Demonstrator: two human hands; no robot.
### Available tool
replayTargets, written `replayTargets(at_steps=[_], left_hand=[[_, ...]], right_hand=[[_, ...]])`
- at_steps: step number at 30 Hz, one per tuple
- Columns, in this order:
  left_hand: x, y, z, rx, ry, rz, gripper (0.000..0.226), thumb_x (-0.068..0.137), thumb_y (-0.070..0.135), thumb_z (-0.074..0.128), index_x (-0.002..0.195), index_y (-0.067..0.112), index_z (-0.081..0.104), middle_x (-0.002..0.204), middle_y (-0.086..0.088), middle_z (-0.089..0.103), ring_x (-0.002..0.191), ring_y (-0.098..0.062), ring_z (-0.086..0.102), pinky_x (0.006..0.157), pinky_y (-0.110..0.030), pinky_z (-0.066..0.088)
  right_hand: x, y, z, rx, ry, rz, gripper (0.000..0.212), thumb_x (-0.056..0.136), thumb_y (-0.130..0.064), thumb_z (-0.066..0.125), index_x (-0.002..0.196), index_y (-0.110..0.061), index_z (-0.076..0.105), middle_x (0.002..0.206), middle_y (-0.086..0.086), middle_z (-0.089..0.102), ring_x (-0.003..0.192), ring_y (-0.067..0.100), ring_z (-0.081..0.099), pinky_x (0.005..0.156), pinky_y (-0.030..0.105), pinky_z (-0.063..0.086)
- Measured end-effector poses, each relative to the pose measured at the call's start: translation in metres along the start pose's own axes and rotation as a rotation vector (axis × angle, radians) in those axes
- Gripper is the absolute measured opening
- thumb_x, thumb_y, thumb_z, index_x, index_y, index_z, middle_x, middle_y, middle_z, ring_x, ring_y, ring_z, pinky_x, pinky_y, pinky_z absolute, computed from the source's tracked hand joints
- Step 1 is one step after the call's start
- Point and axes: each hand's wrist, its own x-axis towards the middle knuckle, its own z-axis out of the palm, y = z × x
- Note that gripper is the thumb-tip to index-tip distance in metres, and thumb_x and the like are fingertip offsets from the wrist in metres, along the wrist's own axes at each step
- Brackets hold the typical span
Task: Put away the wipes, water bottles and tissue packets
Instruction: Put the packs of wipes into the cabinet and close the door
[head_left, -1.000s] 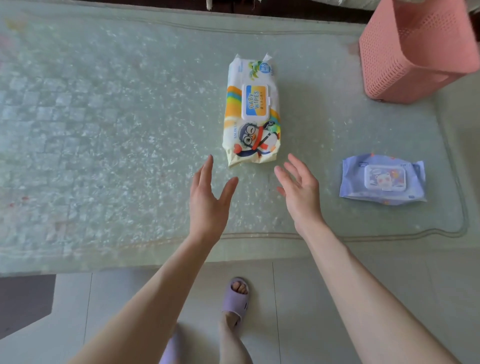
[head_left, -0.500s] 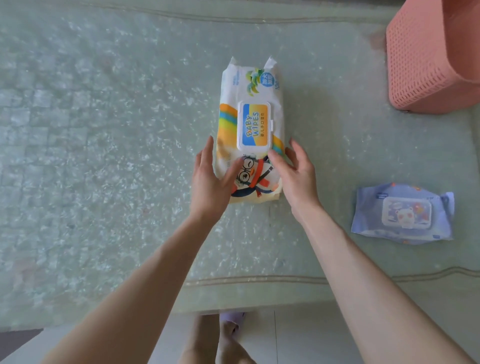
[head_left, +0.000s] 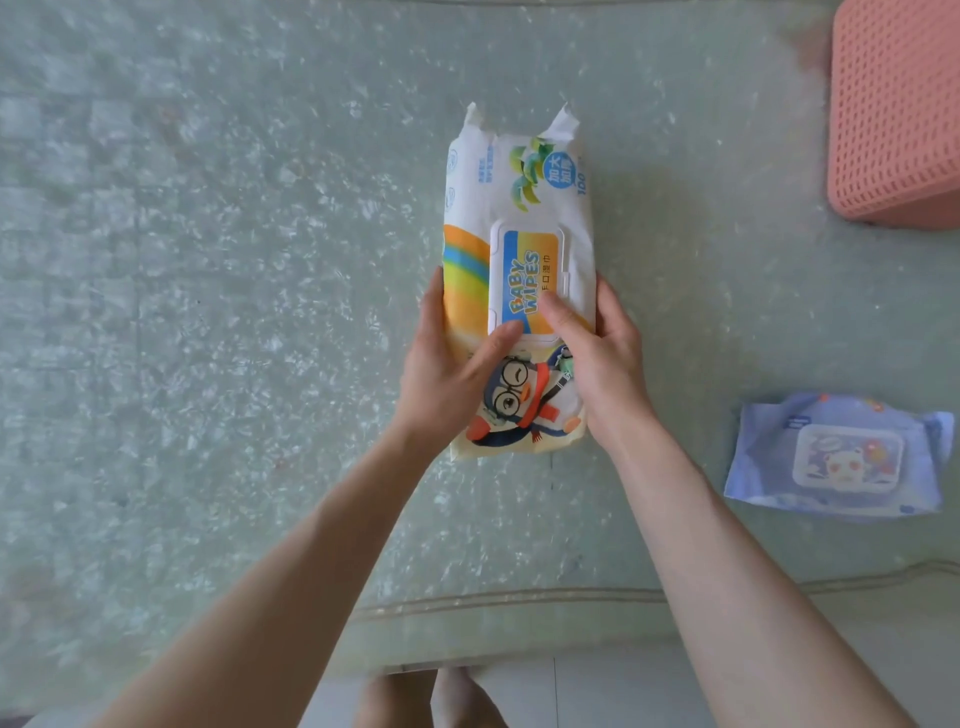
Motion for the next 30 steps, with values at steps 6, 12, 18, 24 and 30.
replayTargets(at_steps=[6, 12, 18, 24, 30], left_hand=[[0.0, 0.0, -0.002, -0.014, 0.009, 0.014, 0.062, 0.085, 0.027, 0.073, 0.138, 0.019, 0.042, 0.113, 0.003, 0.07, 0.098, -0.014, 0.07, 0.086, -0.046, 0.057], [-0.018, -0.004, -0.016, -0.047, -0.003, 0.032, 0.054, 0.085, 0.022, 0.072, 0.132, 0.016, 0.045, 0.111, -0.001, 0.07, 0.097, -0.018, 0.071, 0.084, -0.046, 0.058], [-0.072, -0.022, -0.037, -0.102, 0.035, 0.078, 0.045, 0.085, 0.018, 0.072, 0.125, 0.02, 0.049, 0.102, 0.007, 0.072, 0.091, -0.014, 0.072, 0.073, -0.03, 0.059], [-0.156, -0.054, -0.071, -0.161, 0.095, 0.116, 0.04, 0.084, 0.018, 0.073, 0.118, 0.024, 0.053, 0.098, 0.006, 0.073, 0.088, -0.014, 0.072, 0.07, -0.029, 0.06], [-0.237, -0.096, -0.125, -0.204, 0.217, 0.122, 0.036, 0.084, 0.017, 0.073, 0.107, 0.035, 0.054, 0.092, 0.014, 0.074, 0.086, -0.01, 0.072, 0.067, -0.024, 0.058]], right_hand=[[-0.004, -0.003, 0.001, 0.022, -0.015, -0.039, 0.034, 0.083, -0.016, 0.074, 0.116, -0.018, 0.066, 0.099, 0.001, 0.076, 0.089, 0.023, 0.074, 0.072, 0.034, 0.06], [-0.023, 0.003, 0.007, 0.041, -0.057, -0.098, 0.026, 0.083, -0.012, 0.073, 0.106, -0.021, 0.069, 0.096, 0.004, 0.076, 0.088, 0.024, 0.074, 0.073, 0.036, 0.06], [-0.071, 0.025, 0.016, 0.04, -0.114, -0.13, 0.028, 0.083, -0.01, 0.073, 0.11, -0.017, 0.067, 0.096, 0.003, 0.076, 0.087, 0.02, 0.073, 0.075, 0.033, 0.059], [-0.147, 0.061, 0.029, -0.008, -0.212, -0.14, 0.024, 0.084, -0.011, 0.072, 0.105, -0.021, 0.069, 0.097, 0.003, 0.076, 0.09, 0.022, 0.073, 0.082, 0.038, 0.059], [-0.219, 0.11, 0.066, -0.068, -0.311, -0.114, 0.025, 0.084, -0.009, 0.071, 0.107, -0.018, 0.067, 0.094, 0.0, 0.076, 0.085, 0.018, 0.073, 0.077, 0.032, 0.059]])
